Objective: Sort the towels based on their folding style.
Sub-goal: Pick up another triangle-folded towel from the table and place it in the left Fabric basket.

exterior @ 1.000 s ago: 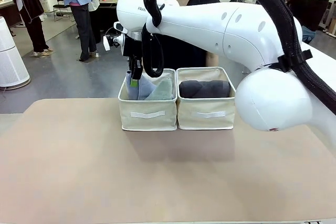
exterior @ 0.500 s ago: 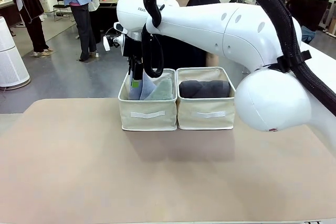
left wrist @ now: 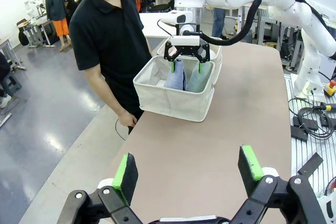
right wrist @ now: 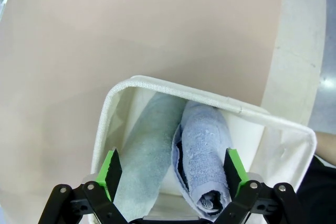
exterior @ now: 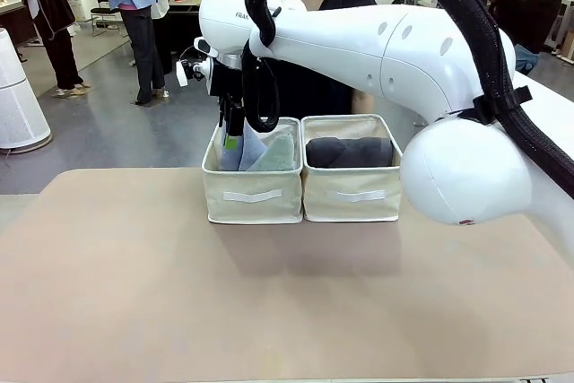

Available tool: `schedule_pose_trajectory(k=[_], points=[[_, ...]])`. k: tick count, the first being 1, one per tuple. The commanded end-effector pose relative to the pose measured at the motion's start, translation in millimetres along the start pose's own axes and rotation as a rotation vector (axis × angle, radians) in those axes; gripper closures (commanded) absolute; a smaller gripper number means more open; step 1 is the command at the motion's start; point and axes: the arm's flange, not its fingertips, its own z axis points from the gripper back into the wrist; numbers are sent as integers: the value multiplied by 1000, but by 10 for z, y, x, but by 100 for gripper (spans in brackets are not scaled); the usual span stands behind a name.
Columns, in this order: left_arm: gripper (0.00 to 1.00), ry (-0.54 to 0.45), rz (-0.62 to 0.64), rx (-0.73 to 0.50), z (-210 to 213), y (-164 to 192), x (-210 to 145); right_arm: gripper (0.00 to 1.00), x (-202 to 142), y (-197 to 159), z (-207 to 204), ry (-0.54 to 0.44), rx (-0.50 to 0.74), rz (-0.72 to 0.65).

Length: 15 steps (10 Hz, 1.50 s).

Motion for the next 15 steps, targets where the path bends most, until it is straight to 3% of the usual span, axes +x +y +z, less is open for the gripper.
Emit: schedule_pose_trajectory(k=[1,6,11,15], points=[[0,-13,8,6,0,-32,12,0,128,-175,121,10,-11,23],[0,-13,8,6,0,-32,12,0,182,-51,436,7,-97,43],[0,-13,8,6,0,-32,12,0,157,44,495,-22,-67,17],[0,-13,8,6,0,-32,12,0,-203,658,854,-95,-10,-92]])
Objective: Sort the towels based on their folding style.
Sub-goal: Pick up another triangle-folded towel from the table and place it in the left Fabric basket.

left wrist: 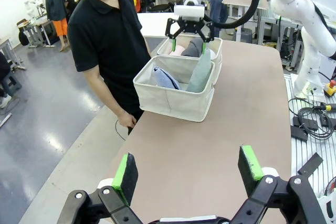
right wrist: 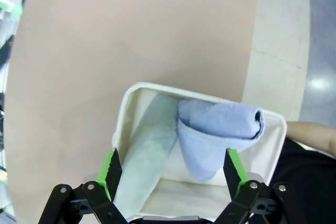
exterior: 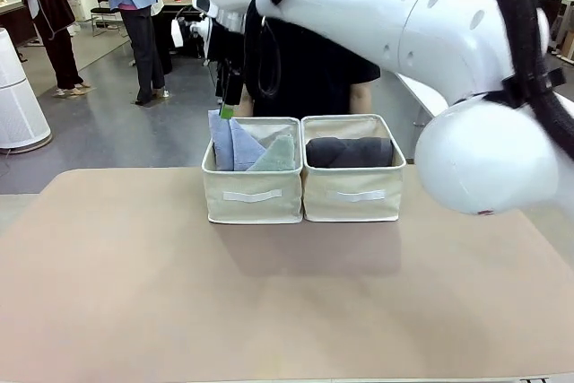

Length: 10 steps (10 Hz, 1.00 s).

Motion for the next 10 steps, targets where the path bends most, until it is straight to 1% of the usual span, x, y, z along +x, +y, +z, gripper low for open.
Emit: schedule_pose_trajectory(k=[1,2,5,6,7,8,10], points=[[0,-13,7,6,-1,-32,14,0,-480,769,209,-58,22,-109],[0,-13,7,6,-1,-32,14,0,-669,1029,288,-73,26,-163],[0,-13,7,6,-1,-32,14,0,-1281,1756,482,-115,-45,-354],[0,-13,7,6,-1,-32,14,0,-1475,1917,484,-137,-52,-401],[0,-13,7,6,-1,-32,14,0,-1674,2083,538,-186,-84,-435],[0,-13,7,6,-1,-32,14,0,-1832,2215,657,-223,-152,-474],[0,-13,7,6,-1,-32,14,0,-2013,2314,846,-246,-216,-497]])
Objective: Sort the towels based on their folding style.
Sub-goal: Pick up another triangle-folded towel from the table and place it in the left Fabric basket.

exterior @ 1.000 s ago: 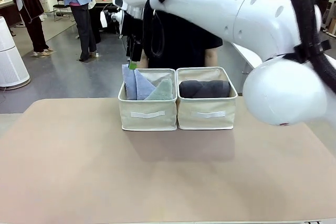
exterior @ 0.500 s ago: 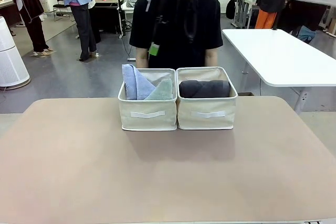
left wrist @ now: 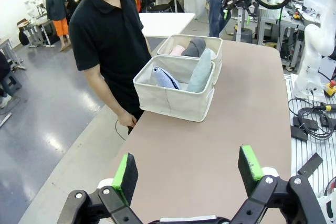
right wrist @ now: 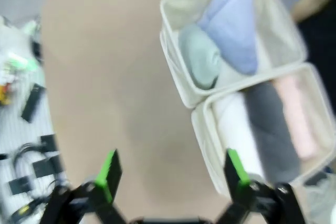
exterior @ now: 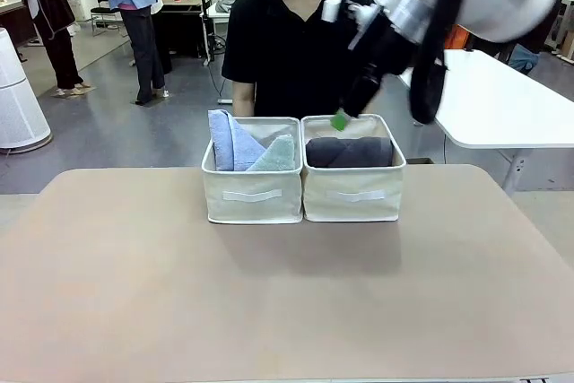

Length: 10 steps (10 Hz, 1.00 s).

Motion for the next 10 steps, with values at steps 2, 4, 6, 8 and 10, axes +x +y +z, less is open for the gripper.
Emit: schedule_pose_trajectory(k=[2,4,6,8,10], points=[[0,-13,6,5,-4,-32,18,0,-55,109,-55,14,-81,21],[0,-13,6,5,-4,-32,18,0,-158,103,75,-14,-34,1],[0,-13,6,5,-4,-32,18,0,-158,103,75,-14,-34,1],[0,-13,6,5,-4,-32,18,0,-158,103,75,-14,-34,1],[0,-13,6,5,-4,-32,18,0,-181,119,86,-23,-42,12]])
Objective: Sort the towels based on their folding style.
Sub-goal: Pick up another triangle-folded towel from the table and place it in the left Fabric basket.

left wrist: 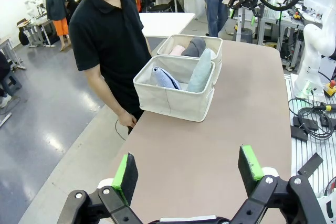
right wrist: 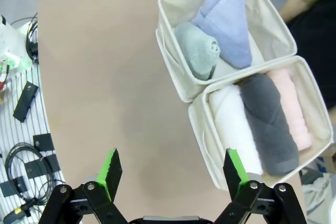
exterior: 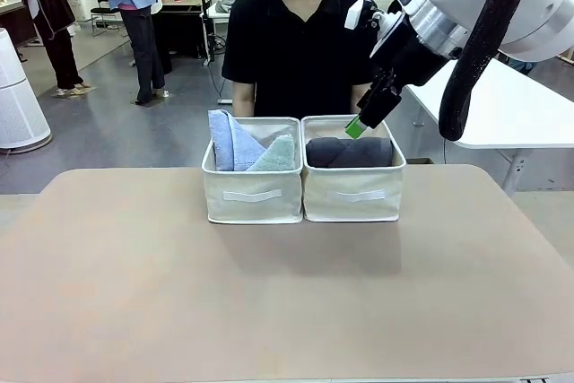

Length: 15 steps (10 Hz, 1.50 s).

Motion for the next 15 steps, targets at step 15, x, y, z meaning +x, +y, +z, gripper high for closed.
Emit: schedule_pose_trajectory(k=[15], points=[[0,-13,6,5,-4,-32,18,0,-2488,-697,1873,-468,93,-32]])
